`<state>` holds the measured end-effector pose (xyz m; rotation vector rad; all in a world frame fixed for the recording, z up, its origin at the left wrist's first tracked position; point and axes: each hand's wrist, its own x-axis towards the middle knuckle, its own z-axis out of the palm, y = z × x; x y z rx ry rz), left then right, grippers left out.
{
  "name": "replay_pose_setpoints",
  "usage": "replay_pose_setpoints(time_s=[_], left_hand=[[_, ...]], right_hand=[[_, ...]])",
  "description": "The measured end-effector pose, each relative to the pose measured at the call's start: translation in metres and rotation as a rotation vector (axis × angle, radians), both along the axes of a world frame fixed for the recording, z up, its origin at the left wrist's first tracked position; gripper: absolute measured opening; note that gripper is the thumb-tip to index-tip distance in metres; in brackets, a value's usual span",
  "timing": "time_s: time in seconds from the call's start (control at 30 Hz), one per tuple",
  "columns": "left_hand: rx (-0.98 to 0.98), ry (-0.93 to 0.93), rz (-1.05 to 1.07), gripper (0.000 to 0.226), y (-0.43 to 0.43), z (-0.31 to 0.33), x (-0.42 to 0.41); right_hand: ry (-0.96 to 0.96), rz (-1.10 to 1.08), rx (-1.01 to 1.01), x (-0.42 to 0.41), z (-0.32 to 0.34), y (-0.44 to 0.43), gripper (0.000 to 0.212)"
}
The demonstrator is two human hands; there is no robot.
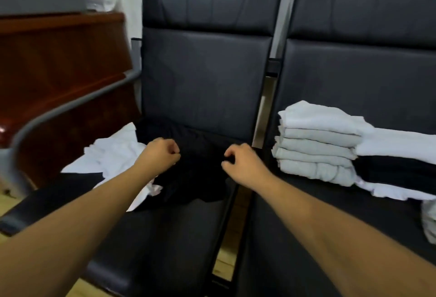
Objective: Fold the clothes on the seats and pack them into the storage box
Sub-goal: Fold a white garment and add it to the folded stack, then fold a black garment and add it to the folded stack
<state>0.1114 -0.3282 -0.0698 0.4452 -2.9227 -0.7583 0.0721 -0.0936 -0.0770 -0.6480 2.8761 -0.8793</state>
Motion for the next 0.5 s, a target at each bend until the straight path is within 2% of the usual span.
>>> replay_pose_setpoints(time_s=[0.13,0.2,0.3,0.37,0.43,0.5], left_hand=[[-0.071,-0.171,-0.062,0.047,-0.028,-0.032,0.013],[-0.155,-0.170,-0.084,0.047,-0.029,-0.049,0.013],[-0.235,-0.103,-0.047,0.039,-0.025,-0.060,0.010],[-0.242,-0.084,-0.034,0.037,-0.023,-0.062,0.007],[-0.208,0.012,-0.066,0.043,-0.018,-0.057,0.005],[-0.100,0.164,-0.144,0.060,-0.012,-0.049,0.002]], right_hand=[[-0.119,0.065,0.037,0.016,-0.026,-0.038,0.051],[-0.114,0.043,0.085,0.015,-0.038,-0.047,0.049],[-0.084,-0.039,0.104,0.007,-0.047,-0.050,0.030],[-0.107,-0.106,0.043,0.000,-0.045,-0.049,0.011],[-0.120,-0.144,-0.074,-0.008,-0.034,-0.048,0.007],[-0.157,-0.176,-0.326,-0.016,-0.014,-0.048,0.008]])
